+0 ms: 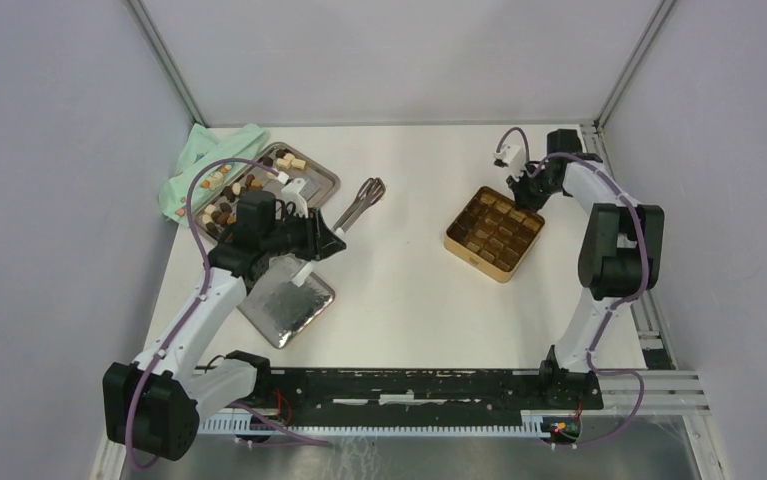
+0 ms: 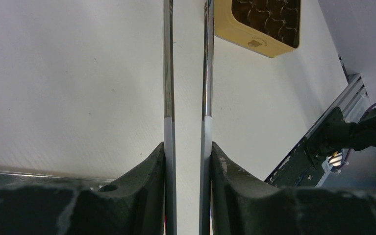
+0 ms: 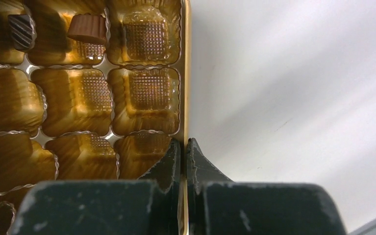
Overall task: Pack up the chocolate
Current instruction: Pick up the packing box from the center of the board.
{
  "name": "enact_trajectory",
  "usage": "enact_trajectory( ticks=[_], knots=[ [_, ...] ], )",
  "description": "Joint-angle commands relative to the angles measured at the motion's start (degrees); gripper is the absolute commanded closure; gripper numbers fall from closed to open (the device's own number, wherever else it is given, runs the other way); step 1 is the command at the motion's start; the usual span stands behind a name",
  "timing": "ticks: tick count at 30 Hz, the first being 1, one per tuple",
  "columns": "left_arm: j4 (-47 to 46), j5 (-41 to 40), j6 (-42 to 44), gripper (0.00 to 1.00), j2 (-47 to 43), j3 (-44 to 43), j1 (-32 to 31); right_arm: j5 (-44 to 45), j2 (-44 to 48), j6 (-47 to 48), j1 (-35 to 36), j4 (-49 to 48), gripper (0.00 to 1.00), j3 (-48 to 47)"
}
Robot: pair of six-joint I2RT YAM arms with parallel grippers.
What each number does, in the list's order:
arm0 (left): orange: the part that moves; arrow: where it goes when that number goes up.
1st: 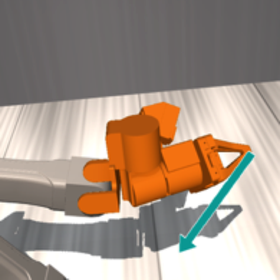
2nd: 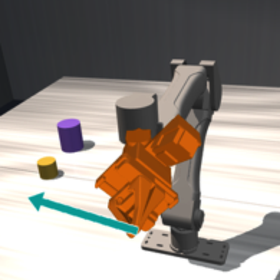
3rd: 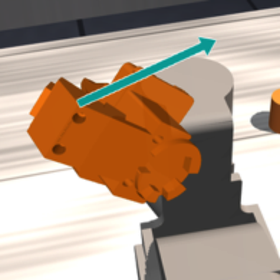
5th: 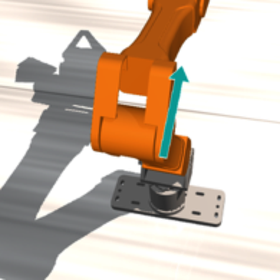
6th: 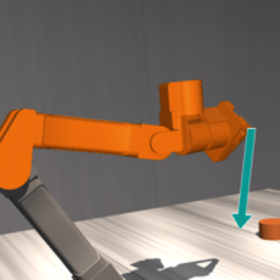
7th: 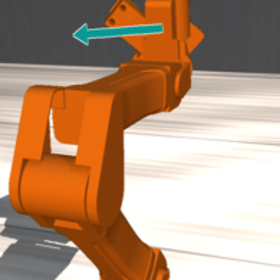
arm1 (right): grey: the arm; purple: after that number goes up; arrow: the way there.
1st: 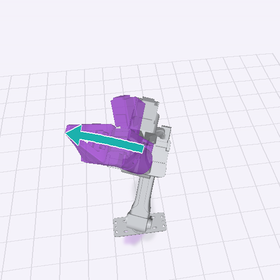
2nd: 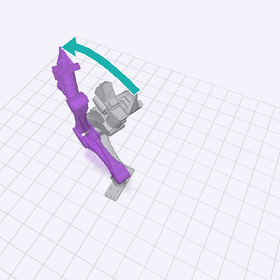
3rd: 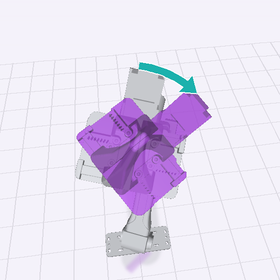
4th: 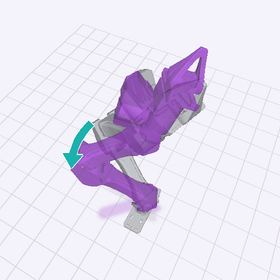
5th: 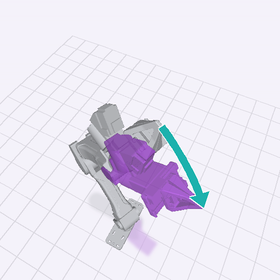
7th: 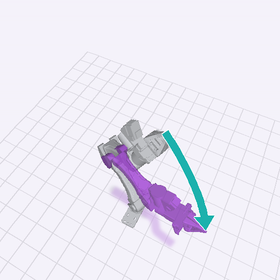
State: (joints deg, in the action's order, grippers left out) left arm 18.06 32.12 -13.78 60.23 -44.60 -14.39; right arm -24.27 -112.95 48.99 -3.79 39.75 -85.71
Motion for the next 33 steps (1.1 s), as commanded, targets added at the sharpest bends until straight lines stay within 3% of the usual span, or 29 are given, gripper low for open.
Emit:
enact_trajectory(
  ticks=[1,10,16,21,26,33],
  knots=[
    [-3.4,2.5,2.3,0.98,-2.8,0.0,-0.1,-3.0,12.7,1.5,1.9,-11.0,1.00,8.3],
    [-4.8,3.3,1.8,0.98,-4.8,0.6,-0.1,-5.9,36.0,2.8,6.6,-28.3,1.00,28.9],
    [-5.5,3.9,0.9,0.98,-5.4,1.1,-0.1,-6.5,45.5,3.1,9.2,-33.1,1.00,35.8],
    [-7.2,6.4,-1.5,0.98,-6.5,1.7,-0.3,-8.0,44.7,1.2,11.0,-28.8,1.00,34.7],
    [-6.7,7.6,-4.2,0.98,-8.7,1.4,-2.2,-11.9,37.9,-7.6,12.7,-22.9,1.00,31.4],
    [-6.4,6.2,-7.8,0.98,-8.1,-0.4,-6.2,-7.3,31.8,-20.2,16.4,-25.6,1.00,32.6]
  ],
)
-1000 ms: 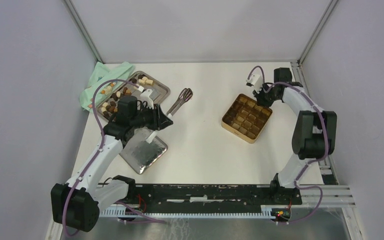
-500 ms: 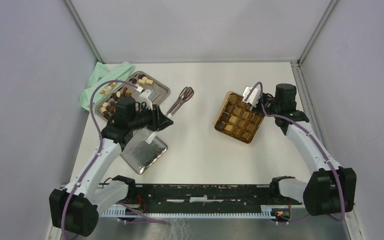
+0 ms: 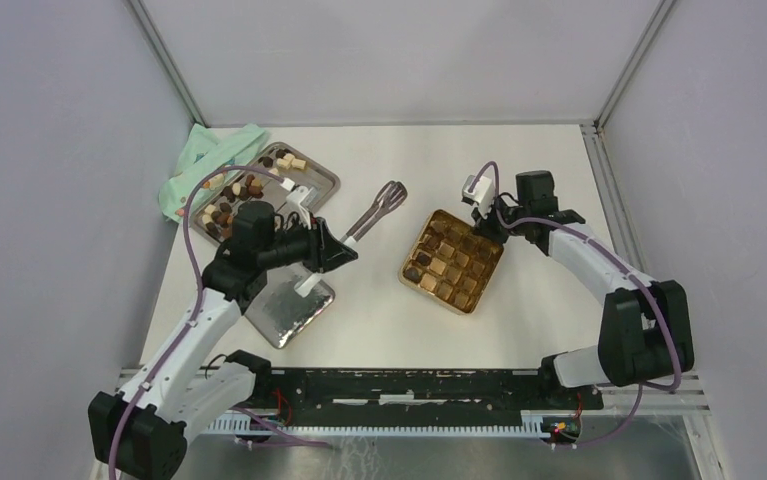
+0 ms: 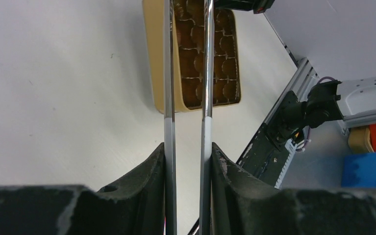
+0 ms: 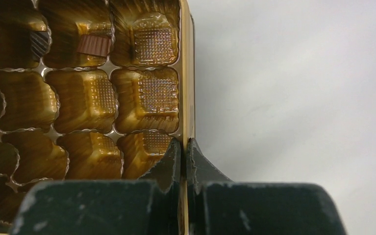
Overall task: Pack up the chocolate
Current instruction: Pick up the packing box from the center of the board, then place the packing box at the center of the board.
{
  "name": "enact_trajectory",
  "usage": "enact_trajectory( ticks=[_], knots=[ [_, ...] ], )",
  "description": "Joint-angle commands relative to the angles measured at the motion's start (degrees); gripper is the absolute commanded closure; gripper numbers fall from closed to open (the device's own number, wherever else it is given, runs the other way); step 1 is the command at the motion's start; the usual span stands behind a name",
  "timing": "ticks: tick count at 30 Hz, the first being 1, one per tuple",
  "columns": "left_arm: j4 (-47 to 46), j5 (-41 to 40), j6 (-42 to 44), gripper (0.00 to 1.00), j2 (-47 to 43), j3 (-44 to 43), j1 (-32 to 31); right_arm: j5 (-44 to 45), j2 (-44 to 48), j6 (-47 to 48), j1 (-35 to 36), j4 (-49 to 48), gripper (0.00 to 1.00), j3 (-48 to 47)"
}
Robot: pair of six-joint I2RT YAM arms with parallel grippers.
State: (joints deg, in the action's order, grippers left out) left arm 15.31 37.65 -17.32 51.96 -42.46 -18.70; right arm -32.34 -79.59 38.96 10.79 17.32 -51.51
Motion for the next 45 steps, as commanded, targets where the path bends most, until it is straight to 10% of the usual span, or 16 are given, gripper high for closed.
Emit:
enact_trajectory(
  ticks=[1,14,25,45],
  knots=[
    [-3.4,-0.1,-4.6,0.98,0.8,-2.9,-2.5,1.8,-2.2,-11.7,2.2,-3.9,1.00,-1.2],
    [1.7,-17.6,-5.8,0.98,15.5,-10.3,-17.0,8.4,-9.4,-18.7,4.2,-6.2,0.90,1.0],
    [8.3,-28.5,-5.4,0.98,25.5,-17.9,-23.9,3.2,-1.2,-15.8,2.2,-6.0,0.40,3.1],
    [14.5,-35.4,-3.0,0.88,39.5,-30.6,-28.3,-15.6,10.6,-15.1,-13.4,-11.1,0.35,13.0]
  ],
)
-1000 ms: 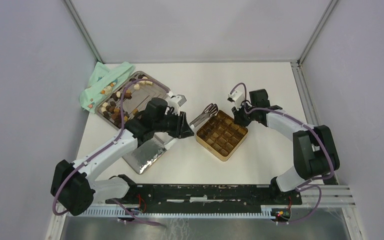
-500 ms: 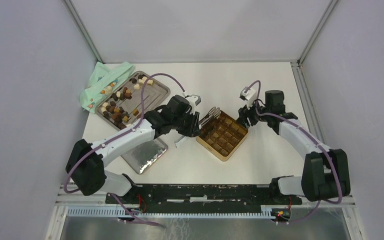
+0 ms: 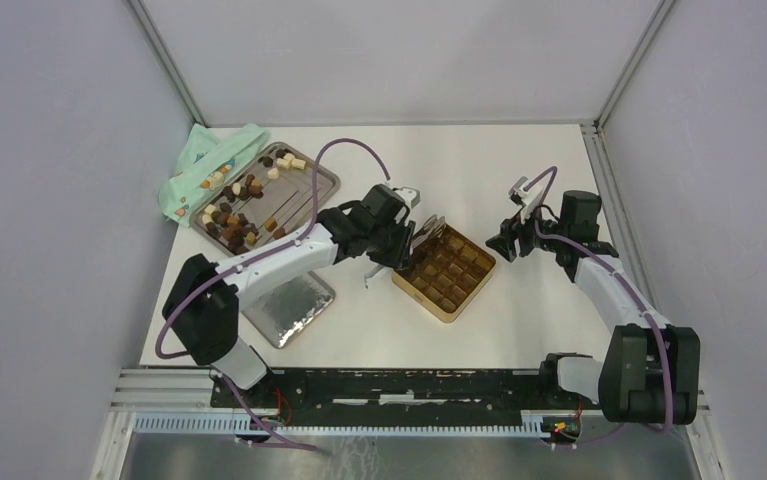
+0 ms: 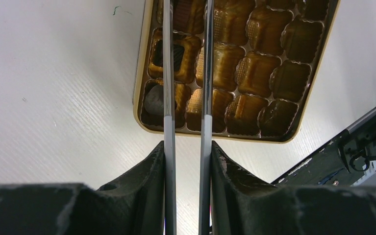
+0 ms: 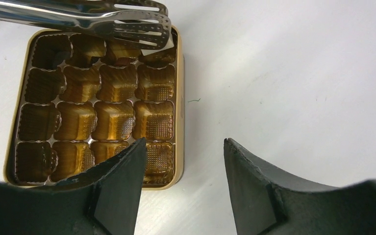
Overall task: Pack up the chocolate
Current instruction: Place the packing box at the center of the board.
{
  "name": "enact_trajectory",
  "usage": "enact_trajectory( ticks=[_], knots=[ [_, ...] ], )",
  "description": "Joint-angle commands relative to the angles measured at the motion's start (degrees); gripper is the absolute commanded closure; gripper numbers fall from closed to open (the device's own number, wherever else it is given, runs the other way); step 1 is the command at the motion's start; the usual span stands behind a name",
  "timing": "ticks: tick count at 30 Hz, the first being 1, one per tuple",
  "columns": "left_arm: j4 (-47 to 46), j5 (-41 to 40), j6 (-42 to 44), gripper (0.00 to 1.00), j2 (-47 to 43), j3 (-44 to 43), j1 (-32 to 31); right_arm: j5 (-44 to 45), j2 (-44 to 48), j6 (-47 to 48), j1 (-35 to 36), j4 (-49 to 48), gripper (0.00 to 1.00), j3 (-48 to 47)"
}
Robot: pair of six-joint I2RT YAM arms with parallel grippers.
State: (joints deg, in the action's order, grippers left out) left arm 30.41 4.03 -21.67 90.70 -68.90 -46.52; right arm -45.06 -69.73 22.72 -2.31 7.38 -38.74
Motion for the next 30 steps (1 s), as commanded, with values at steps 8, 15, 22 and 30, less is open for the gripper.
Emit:
enact_trajectory(
  ticks=[8,15,22,30],
  knots=[
    [0.6,-2.6,0.9,0.70,2.3,-5.3,-1.2,-3.3,0.3,2.2,-0.4,0.1,0.35,-0.4],
    [1.1,-3.7,0.7,0.58,1.5,-5.9,-1.6,-3.6,0.0,2.7,-0.5,0.6,0.35,-0.5],
    [0.7,-3.4,0.4,0.54,0.3,-5.3,-1.7,-3.8,-0.5,3.6,-0.5,1.6,0.35,-0.8],
    [0.2,-6.8,0.3,0.57,-5.4,-4.2,-1.4,-4.9,-0.2,4.9,-0.6,2.5,0.35,-1.1]
  ],
)
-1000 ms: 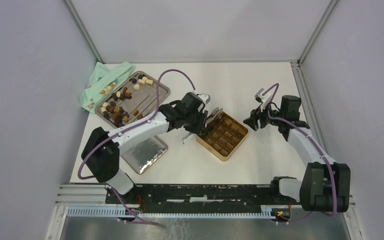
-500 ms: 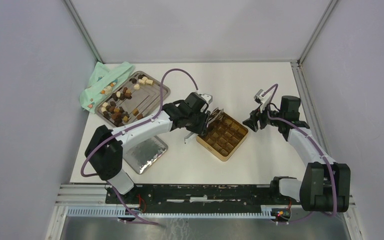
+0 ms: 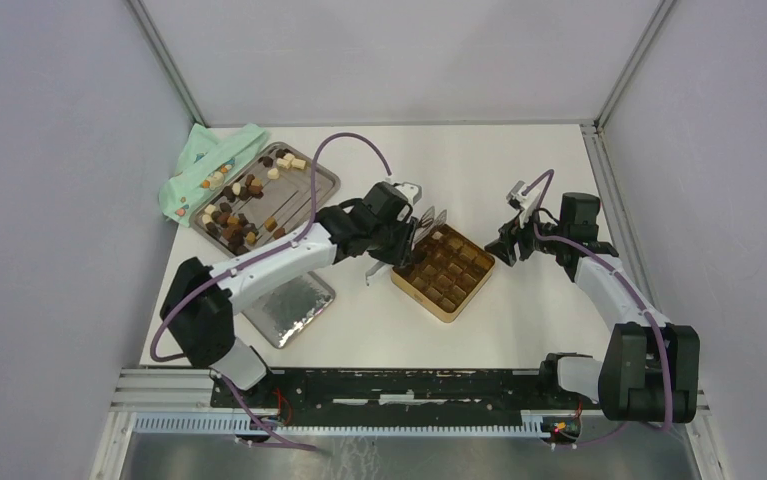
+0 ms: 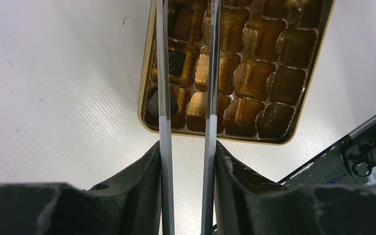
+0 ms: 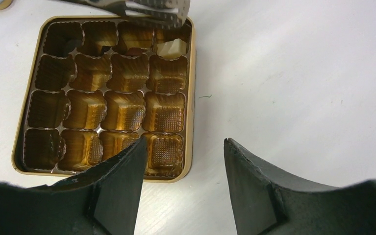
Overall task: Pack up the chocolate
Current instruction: Place the packing box at the center of the board, then pick up the fake chocolate from the plate.
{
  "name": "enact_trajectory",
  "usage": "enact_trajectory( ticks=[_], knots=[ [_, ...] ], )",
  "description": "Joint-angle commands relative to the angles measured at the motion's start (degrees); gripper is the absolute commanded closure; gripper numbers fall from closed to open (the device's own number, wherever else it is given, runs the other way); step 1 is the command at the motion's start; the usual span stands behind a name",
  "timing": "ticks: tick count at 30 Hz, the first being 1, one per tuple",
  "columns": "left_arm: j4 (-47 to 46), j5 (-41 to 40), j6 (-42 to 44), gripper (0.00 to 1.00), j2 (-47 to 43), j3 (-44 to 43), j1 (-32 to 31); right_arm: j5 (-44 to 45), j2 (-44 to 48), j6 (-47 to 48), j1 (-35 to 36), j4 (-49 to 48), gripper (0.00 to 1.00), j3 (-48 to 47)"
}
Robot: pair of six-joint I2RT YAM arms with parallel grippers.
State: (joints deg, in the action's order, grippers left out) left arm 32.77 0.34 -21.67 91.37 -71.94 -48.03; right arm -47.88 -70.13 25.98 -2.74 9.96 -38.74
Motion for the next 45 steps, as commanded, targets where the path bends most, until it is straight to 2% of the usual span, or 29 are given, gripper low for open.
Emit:
enact_trajectory(
  ticks=[1,6,13,18,24,36,45],
  knots=[
    [-1.9,-3.6,0.5,0.58,-6.9,-1.0,0.3,-2.2,0.2,1.8,-0.2,0.1,0.35,-1.2],
    [-1.0,-4.1,1.3,0.58,-12.6,1.9,4.7,-2.8,1.0,2.6,-0.2,0.8,0.35,-1.4],
    [1.6,-0.6,5.2,0.59,-20.3,6.1,20.3,-3.5,2.3,4.0,-0.2,1.7,0.35,-1.7],
    [5.0,-4.0,8.8,0.59,-22.7,7.0,27.8,-3.6,3.4,4.9,-0.1,2.1,0.35,-1.7],
    [7.0,-10.8,11.3,0.59,-23.8,8.0,30.6,-3.9,2.6,6.6,0.0,3.3,0.35,-2.0],
    [9.0,-10.5,12.4,0.59,-21.0,11.3,38.0,-2.9,2.3,8.2,1.1,4.3,0.35,-2.2],
    [14.0,-15.5,11.4,0.59,-19.4,10.2,39.7,-2.7,1.9,8.9,1.1,4.9,0.35,-2.4]
  ],
)
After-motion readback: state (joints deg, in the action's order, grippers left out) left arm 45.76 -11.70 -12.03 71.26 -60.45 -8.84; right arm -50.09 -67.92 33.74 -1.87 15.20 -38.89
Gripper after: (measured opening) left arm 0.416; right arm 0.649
